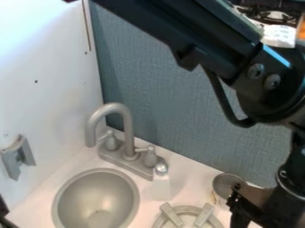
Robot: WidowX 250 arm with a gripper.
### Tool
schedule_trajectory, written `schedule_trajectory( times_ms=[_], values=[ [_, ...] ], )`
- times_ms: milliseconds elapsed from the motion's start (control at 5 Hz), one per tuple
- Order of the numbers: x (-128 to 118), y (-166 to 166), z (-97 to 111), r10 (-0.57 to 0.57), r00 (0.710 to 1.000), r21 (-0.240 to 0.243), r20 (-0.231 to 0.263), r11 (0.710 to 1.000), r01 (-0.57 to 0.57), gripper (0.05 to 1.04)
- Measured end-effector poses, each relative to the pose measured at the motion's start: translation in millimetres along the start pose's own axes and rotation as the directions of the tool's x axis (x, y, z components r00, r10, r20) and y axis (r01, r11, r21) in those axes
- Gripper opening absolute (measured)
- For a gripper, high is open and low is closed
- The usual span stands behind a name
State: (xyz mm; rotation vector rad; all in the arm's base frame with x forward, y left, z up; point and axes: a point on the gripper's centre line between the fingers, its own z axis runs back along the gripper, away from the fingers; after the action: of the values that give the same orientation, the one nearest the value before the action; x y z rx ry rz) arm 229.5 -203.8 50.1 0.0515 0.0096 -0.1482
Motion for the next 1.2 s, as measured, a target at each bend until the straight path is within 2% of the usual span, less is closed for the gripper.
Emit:
schedule_trajectory(
  times_ms=[200,400,600,800,1000,1200],
  values=[
    [-2.7,2.0,-9.6,0.002,1.000,0.018,-0.027,1.000,-0.002,1.001],
    [22.1,27.8,-11.9,0.080,0.996,0.020,0.035,0.997,-0.081,1.001],
    [39.1,51.9,-11.1,0.133,0.989,0.022,0.064,0.991,-0.135,1.001],
    [54.9,76.7,-11.9,0.136,0.988,0.017,0.075,0.990,-0.138,1.001],
    [70.4,99.4,-32.1,0.155,0.985,0.009,0.070,0.988,-0.156,1.001],
    [90.7,111.3,-48.8,0.187,0.979,-0.022,0.083,0.982,-0.186,1.001]
  ],
)
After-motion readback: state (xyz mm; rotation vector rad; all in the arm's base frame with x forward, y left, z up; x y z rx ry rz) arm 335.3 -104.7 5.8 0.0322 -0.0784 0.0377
